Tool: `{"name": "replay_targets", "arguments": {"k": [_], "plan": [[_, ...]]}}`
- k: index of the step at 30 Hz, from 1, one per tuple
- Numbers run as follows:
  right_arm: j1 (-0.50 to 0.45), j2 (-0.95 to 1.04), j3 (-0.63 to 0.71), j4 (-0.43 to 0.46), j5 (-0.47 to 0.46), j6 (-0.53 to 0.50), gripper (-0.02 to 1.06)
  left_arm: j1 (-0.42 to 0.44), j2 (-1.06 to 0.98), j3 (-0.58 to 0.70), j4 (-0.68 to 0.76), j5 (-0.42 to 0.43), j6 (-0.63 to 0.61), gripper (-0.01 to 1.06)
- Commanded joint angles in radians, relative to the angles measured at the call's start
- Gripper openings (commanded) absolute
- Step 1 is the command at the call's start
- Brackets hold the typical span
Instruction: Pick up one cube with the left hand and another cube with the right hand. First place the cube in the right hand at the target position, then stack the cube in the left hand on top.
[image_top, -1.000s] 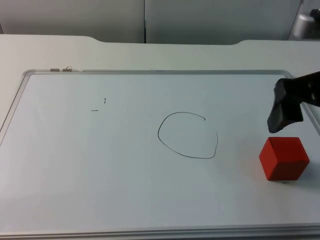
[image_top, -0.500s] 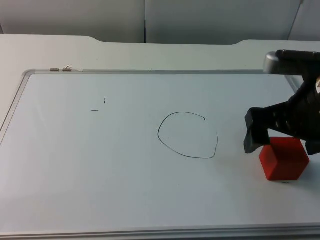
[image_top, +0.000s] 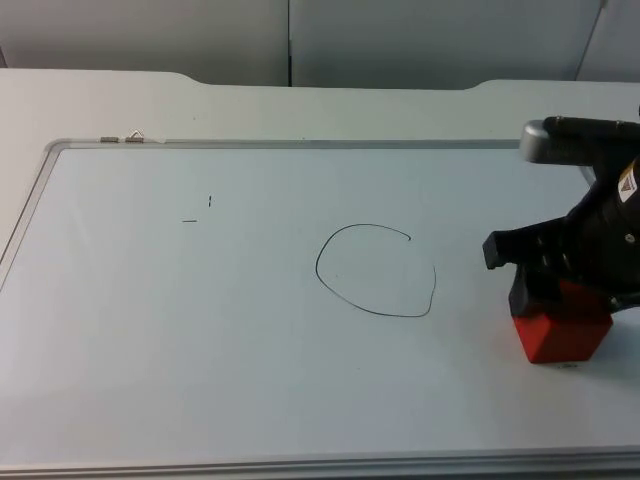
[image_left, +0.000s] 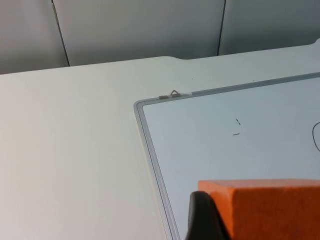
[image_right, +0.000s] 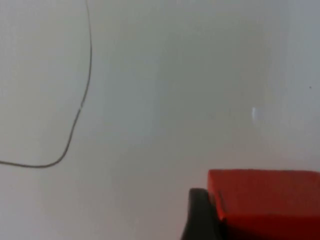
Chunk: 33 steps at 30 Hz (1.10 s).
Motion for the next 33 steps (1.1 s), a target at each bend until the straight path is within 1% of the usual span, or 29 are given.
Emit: {"name": "replay_targets", "arguments": {"k": [1, 3, 4, 5, 6, 7, 9, 12, 15, 16, 20, 22, 24, 26, 27, 31, 32, 33], "plan": [[0.007, -0.002, -0.005, -0.009, 0.014, 0.007, 0.40, -0.006, -0.005, 0.003, 0.002, -0.020, -0.003, 0.00], [0.007, -0.002, -0.017, -0.013, 0.034, 0.004, 0.23, -0.006, -0.005, 0.003, 0.005, -0.020, -0.003, 0.00], [0.007, -0.008, -0.026, -0.031, 0.053, 0.001, 0.13, -0.006, -0.005, 0.003, 0.005, -0.020, -0.003, 0.00], [0.007, -0.008, -0.026, -0.031, 0.053, 0.001, 0.13, -0.006, -0.005, 0.003, 0.005, -0.020, -0.003, 0.00], [0.007, -0.021, -0.035, -0.040, 0.063, -0.001, 0.03, -0.006, -0.005, 0.003, 0.005, -0.020, -0.003, 0.00], [0.007, -0.056, -0.044, -0.042, 0.076, -0.011, 0.00, -0.006, -0.005, 0.005, 0.005, -0.023, -0.003, 0.00], [0.007, -0.082, -0.050, -0.051, 0.078, -0.022, 0.00, -0.006, -0.005, 0.009, 0.005, -0.027, -0.003, 0.00], [0.007, -0.200, -0.076, -0.052, 0.094, -0.078, 0.00, -0.006, -0.006, 0.014, 0.005, -0.040, -0.003, 0.00], [0.015, -0.326, -0.095, -0.053, 0.113, -0.155, 0.00, -0.006, -0.006, 0.014, 0.005, -0.042, -0.003, 0.00], [0.015, -0.326, -0.095, -0.053, 0.113, -0.155, 0.00, -0.006, -0.006, 0.014, 0.005, -0.042, -0.003, 0.00], [0.055, -0.500, -0.100, -0.053, 0.109, -0.258, 0.00, -0.006, -0.006, 0.014, 0.005, -0.042, -0.003, 0.00], [0.073, -0.536, -0.100, -0.053, 0.105, -0.278, 0.00, -0.006, -0.006, 0.014, 0.007, -0.042, -0.003, 0.00], [0.118, -0.613, -0.100, -0.056, 0.105, -0.322, 0.00, -0.006, -0.006, 0.014, 0.007, -0.042, -0.003, 0.00], [0.168, -0.671, -0.100, -0.066, 0.105, -0.339, 0.00, -0.006, -0.006, 0.014, 0.009, -0.042, -0.003, 0.00], [0.168, -0.671, -0.100, -0.066, 0.105, -0.339, 0.00, -0.006, -0.006, 0.014, 0.009, -0.042, -0.003, 0.00], [0.294, -0.750, -0.100, -0.147, 0.102, -0.345, 0.00, -0.006, -0.006, 0.014, 0.017, -0.042, -0.003, 0.00], [0.294, -0.750, -0.100, -0.147, 0.102, -0.345, 0.00, -0.006, -0.006, 0.014, 0.017, -0.042, -0.003, 0.00], [0.313, -0.755, -0.100, -0.154, 0.102, -0.340, 0.00, -0.006, -0.006, 0.014, 0.019, -0.042, -0.003, 0.00]]}}
